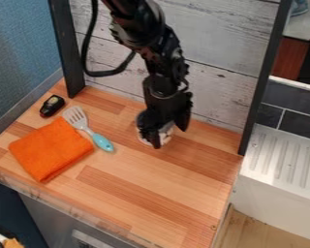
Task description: Picked the silvercan from the right side to the left side
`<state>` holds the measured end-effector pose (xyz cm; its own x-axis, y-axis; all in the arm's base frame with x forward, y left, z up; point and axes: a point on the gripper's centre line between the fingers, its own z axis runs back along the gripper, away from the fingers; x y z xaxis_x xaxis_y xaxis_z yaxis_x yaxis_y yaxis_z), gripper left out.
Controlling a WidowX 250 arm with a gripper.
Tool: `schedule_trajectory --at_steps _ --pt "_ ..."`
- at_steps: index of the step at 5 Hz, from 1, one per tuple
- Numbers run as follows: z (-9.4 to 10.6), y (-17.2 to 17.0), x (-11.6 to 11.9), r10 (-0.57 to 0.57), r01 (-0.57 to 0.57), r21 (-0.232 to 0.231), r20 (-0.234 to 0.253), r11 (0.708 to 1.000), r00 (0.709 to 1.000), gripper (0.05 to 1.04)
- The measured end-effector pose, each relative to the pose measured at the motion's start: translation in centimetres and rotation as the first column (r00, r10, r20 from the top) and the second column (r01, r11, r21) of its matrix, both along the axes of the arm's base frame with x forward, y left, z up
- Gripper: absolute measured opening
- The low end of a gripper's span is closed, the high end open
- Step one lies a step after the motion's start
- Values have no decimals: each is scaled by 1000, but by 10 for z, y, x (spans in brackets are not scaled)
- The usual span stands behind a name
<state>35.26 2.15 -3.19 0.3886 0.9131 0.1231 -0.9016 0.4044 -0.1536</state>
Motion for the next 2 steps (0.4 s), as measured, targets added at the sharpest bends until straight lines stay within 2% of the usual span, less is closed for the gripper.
schedule_trajectory --at_steps 2 --pt "-1 51 -8 113 -112 62 -18 992 993 1001"
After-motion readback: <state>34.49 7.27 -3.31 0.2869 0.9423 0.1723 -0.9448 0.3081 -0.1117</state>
